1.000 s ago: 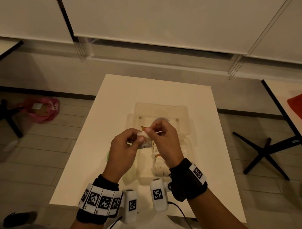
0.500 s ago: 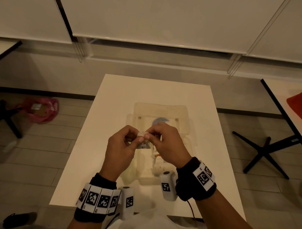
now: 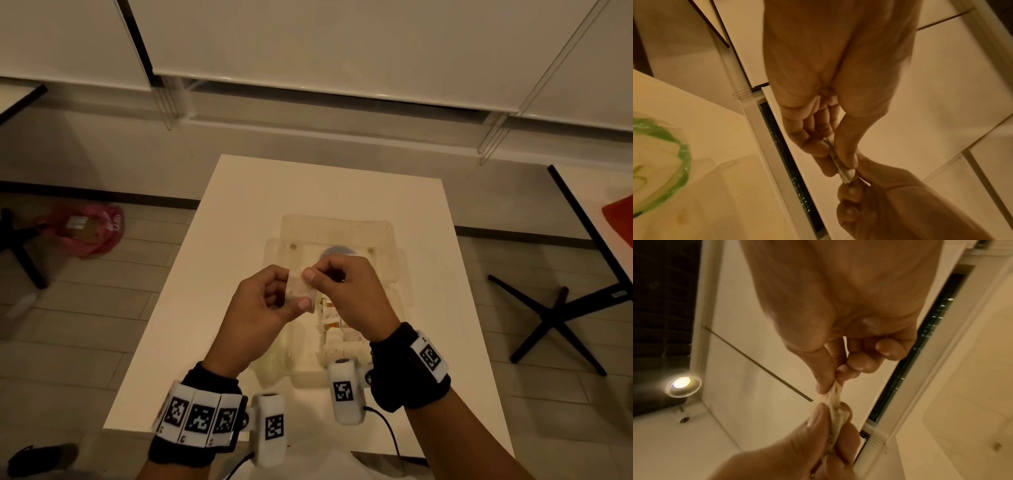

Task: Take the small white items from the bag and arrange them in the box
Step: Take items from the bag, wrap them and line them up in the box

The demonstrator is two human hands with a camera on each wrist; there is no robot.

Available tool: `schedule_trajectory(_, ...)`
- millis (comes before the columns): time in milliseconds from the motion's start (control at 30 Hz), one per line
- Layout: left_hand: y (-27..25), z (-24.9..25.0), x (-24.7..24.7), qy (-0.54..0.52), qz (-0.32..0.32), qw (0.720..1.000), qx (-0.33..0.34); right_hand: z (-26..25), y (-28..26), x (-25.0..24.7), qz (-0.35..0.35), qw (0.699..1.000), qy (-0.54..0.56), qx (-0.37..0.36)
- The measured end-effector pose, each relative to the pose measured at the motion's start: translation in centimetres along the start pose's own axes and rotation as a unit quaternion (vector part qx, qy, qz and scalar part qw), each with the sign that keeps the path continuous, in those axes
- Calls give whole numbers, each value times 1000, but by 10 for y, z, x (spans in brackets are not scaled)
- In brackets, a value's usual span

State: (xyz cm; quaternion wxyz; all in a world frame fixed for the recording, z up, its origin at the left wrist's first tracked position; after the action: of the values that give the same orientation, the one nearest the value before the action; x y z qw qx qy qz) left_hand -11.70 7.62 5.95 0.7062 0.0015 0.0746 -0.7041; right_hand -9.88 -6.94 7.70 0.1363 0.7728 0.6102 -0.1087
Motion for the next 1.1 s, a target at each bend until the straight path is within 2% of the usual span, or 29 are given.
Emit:
schedule_trajectory(167,-1,7,-2,3,0,1000,11,3,1,1,-31,999,-8,2)
schedule_trajectory(367,5,11,-12,-15,52,998,30,-3,2,2,-29,997,-63,-23)
schedule_trajectory(567,5,13,-20,5,118,991,58,-16,-8,-12,76,997,10,-25)
schedule_trajectory(700,-8,40,-20,41,161,974,153,-20,-18,-4,54,997,56,-16)
schedule_trajectory(767,-14,52,-21,72,182,958,209,-20,-20,-5,62,995,83,-3)
schedule_trajectory(867,-18,61,-15,121,180,941,260,-21,-21,-9,83,987,134,17)
schedule_trajectory(1000,-16,62,-14,128,151,945,262,-15,-15,-16,90,984,149,37)
schedule_trajectory(1100,-8,52,-22,55,142,968,200,-13,-9,-20,78,989,122,29)
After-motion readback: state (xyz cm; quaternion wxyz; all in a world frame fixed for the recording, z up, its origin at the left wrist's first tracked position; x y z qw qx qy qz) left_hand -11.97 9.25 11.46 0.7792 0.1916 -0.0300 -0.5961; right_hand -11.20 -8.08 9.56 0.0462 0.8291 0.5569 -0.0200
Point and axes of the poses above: each hand's wrist, its own y-axis towards the middle knuckle, its own x-axis out of the palm, z = x × y, the point moved 10 cm from there along y, towards the middle knuckle, and after that the axes turned 14 degrees about z, right-handed, at the moved point
